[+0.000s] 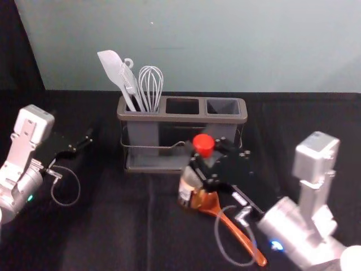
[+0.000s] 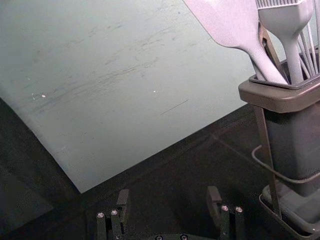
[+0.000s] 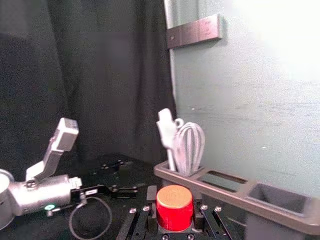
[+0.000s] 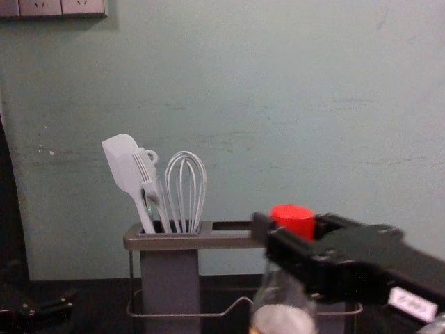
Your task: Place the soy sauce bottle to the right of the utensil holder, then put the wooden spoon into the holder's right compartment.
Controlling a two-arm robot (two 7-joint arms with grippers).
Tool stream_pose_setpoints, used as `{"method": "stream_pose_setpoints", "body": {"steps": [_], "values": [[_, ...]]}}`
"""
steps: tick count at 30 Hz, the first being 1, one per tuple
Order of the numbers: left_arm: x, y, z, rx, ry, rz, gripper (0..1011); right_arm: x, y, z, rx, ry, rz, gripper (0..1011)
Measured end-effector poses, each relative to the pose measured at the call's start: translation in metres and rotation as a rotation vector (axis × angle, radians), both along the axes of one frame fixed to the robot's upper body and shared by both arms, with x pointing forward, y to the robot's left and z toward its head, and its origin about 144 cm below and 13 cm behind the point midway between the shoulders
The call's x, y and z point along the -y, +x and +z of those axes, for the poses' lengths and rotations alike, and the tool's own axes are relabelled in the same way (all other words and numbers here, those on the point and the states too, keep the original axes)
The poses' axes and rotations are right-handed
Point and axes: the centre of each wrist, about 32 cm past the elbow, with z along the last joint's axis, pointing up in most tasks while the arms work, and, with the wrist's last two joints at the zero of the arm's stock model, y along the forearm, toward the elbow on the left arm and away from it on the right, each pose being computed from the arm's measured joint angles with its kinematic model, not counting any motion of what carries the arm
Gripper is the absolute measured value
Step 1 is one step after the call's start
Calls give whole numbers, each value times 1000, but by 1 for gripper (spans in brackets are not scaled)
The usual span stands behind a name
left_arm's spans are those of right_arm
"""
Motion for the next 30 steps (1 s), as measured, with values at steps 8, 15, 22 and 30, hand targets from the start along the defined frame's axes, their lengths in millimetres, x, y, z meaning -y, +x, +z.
{"method": "stream_pose_setpoints", "body": {"steps": [8, 15, 22, 30], "values": [[0, 0, 0, 0, 0, 0, 1000, 37, -6, 7, 15, -15, -68, 390], [0, 0, 0, 0, 0, 0, 1000, 70, -9, 7, 10, -21, -167, 390], [0, 0, 0, 0, 0, 0, 1000, 96, 1, -1, 4, -45, -280, 392], [0, 0, 0, 0, 0, 0, 1000, 104, 31, -10, 19, -56, -303, 392]]}}
